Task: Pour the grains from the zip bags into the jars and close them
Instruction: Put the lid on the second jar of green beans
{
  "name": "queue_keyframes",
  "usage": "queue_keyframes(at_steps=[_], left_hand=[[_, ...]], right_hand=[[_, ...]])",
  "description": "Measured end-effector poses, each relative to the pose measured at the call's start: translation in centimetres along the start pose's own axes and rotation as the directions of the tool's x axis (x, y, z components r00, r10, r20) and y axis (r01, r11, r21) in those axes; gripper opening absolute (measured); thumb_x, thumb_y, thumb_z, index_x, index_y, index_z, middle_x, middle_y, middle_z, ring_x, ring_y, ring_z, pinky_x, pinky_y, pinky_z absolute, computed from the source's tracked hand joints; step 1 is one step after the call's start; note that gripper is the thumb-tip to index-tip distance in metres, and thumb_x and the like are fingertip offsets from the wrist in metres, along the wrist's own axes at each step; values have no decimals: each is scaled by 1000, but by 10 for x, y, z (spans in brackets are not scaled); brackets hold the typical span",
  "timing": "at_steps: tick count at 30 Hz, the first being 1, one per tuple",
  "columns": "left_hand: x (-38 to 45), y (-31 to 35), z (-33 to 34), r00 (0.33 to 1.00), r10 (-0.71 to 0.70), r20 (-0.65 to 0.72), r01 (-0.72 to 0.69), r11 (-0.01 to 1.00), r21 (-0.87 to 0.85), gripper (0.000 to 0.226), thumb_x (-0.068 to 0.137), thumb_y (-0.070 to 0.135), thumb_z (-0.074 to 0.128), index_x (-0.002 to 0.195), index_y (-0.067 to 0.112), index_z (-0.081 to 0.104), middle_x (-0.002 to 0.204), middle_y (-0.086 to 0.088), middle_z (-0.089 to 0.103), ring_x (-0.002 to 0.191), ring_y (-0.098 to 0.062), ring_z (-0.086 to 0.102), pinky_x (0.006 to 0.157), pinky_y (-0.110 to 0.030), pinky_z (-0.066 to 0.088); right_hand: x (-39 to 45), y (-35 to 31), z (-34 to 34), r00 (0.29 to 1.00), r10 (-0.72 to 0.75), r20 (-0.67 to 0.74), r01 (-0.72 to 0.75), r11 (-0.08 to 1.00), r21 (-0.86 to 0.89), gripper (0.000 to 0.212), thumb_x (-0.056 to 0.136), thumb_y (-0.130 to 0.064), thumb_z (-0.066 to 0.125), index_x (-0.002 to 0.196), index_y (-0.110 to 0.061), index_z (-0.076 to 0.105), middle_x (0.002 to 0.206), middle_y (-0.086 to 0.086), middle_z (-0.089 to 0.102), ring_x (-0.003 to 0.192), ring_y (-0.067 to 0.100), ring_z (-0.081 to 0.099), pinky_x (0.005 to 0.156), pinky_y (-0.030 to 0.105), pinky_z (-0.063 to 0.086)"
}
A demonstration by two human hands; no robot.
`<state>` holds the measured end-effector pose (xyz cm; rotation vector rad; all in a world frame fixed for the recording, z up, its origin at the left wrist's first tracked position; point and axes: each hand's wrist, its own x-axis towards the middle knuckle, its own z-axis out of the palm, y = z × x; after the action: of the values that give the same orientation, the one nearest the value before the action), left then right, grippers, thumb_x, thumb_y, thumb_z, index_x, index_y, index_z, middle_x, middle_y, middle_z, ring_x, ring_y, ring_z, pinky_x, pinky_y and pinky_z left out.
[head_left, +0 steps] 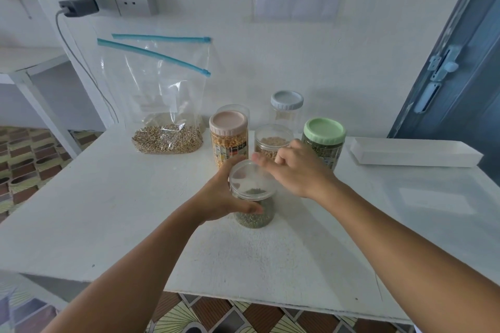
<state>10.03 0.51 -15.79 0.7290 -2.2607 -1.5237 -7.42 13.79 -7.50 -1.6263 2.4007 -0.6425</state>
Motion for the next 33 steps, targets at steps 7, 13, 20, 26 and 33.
queue_keyframes(at_steps=[7,13,20,26,33], left_hand=[[2,2,2,1000,-5,2,5,1000,-1,122,61,17,102,156,34,26,136,11,54,118,8,56,95,-15,50],[2,0,2,1000,-8,-18,8,1000,26,128,58,24,104,157,35,23,138,10,55,126,-5,55,104,-30,52],[2,2,4,1000,4,-26,-3,999,46,129,58,27,103,158,38,23,140,17,53,128,1,53,104,-32,52],[3,2,5,1000,-15,-19,16,999,42,129,58,26,103,157,38,21,138,11,53,129,-6,52,107,-32,49],[1,2,6,999,-7,-46,8,1000,17,133,56,25,104,157,38,19,136,12,58,126,-7,57,107,-34,51]], right_hand=[[2,6,6,933,-113,342,44,978,203,107,74,-71,81,160,-31,32,165,-7,29,150,15,31,120,41,33],[-3,-3,27,997,-10,79,14,999,-50,120,54,-101,62,141,-21,42,139,-2,47,127,17,46,101,41,49],[-1,6,17,902,-195,385,77,951,300,108,79,-78,69,163,-47,10,173,-14,11,159,11,12,127,48,22],[0,10,10,957,-150,247,112,980,164,117,74,-76,76,165,-30,18,169,0,20,155,20,22,124,45,28],[8,7,19,978,-13,207,-2,997,75,115,55,-87,77,147,-26,45,141,-6,38,132,15,42,108,40,45]])
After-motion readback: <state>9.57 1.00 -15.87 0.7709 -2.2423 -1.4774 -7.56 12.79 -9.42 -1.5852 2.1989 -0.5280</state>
